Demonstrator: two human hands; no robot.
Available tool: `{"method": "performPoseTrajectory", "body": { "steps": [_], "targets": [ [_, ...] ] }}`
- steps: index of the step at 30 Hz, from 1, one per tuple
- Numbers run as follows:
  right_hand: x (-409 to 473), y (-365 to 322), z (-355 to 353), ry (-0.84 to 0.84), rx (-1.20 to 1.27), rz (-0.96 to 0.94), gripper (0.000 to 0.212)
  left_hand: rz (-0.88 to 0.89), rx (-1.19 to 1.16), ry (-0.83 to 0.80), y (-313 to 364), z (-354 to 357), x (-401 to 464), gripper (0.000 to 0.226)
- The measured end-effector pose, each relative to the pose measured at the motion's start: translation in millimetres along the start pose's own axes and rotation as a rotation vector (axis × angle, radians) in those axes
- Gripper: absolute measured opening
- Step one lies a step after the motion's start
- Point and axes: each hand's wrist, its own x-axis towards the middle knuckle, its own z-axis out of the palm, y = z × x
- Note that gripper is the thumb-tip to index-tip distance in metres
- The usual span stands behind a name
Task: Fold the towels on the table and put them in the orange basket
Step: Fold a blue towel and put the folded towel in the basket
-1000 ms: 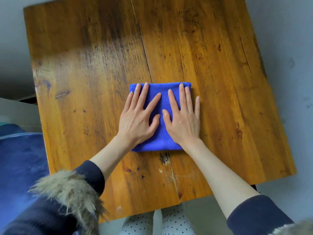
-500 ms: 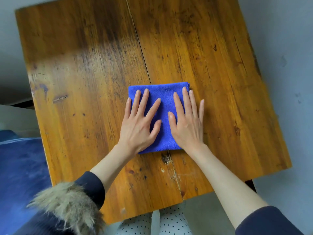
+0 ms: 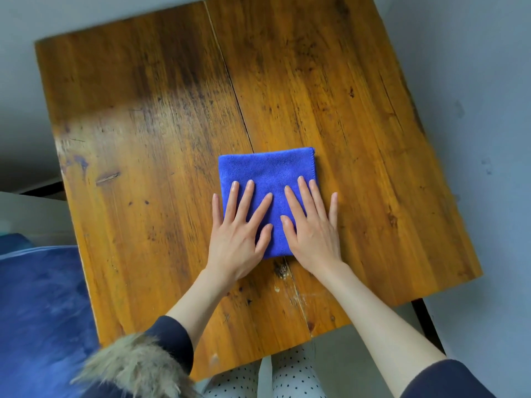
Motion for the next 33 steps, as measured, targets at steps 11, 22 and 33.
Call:
{"method": "performPoseTrajectory", "body": {
  "steps": [11,22,33],
  "targets": [
    [16.6,4.7,-37.8,-0.042,0.441,0.621,0.039,-0.448,-0.622,0.198,-24.7,-33.2,-3.5,0.044],
    [48.4,16.4,-39.5,-0.309,0.612,0.833,0.042,-0.723,-0.791,-0.042,-23.1,-42.7,22.4,0.032],
    [51.5,22.0,-55.4,-0.428,0.819,0.754,0.021,-0.843,-0.938,-0.188,-20.3,-49.8,25.6,0.022]
  ]
}}
